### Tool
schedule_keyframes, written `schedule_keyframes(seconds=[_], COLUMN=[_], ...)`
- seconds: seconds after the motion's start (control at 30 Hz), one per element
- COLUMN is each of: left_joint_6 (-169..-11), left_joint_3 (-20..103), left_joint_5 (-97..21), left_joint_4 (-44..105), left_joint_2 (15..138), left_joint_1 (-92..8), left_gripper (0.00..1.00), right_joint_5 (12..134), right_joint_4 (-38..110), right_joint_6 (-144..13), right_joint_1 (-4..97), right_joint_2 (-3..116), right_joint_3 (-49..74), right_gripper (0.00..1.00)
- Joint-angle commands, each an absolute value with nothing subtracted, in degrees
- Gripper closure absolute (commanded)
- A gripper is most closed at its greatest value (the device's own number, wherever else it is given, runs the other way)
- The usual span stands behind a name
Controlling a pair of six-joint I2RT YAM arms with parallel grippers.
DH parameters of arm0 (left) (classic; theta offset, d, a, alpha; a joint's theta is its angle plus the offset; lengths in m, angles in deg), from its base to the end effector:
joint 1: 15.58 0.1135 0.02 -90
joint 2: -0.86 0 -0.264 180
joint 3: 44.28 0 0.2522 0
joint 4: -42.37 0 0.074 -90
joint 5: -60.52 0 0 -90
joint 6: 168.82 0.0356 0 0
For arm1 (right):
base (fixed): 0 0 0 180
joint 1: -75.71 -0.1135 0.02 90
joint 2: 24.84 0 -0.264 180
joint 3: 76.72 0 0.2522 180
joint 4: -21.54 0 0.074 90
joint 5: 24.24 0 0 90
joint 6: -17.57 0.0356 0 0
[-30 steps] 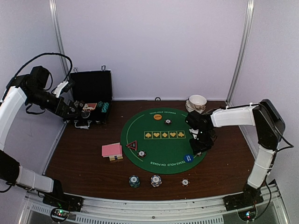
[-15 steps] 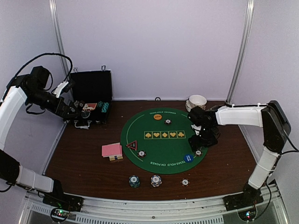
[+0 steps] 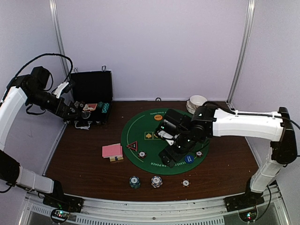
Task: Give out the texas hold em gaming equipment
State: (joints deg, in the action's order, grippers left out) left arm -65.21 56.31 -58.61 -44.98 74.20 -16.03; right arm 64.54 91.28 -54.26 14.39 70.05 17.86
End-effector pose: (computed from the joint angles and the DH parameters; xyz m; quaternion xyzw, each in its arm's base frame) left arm 0.2208 -0.0191 0.3908 0.1788 0.9201 -0.2128 0.2759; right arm 0.1600 0.2910 0.2722 -0.3604 0.9165 0.1027 0.1399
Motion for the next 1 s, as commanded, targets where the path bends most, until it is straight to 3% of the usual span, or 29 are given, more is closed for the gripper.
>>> schedule_keyframes(seconds=[0.0, 0.6, 0.97], left_joint_6=[-64.8, -64.3, -64.3], left_joint_3=[57.3, 59.0, 58.7], left_joint_5=[-58.7, -58.7, -58.6], left_joint_4=[-44.9, -46.2, -46.3], left_joint_2=[74.6, 74.6, 74.4], left_joint_1=[-16.1, -16.1, -16.1], left_gripper=[0.02, 0.02, 0.02], right_joint_5=[67.5, 73.5, 72.7], right_joint_4=[91.9, 88.0, 87.3], right_joint_6=[-55.4, -60.2, -60.0], right_joint_1=[10.5, 5.2, 5.1], right_joint_2=[74.9, 87.5, 90.4], right_joint_3=[21.9, 25.1, 25.2], right_gripper=[0.03, 0.05, 0.24])
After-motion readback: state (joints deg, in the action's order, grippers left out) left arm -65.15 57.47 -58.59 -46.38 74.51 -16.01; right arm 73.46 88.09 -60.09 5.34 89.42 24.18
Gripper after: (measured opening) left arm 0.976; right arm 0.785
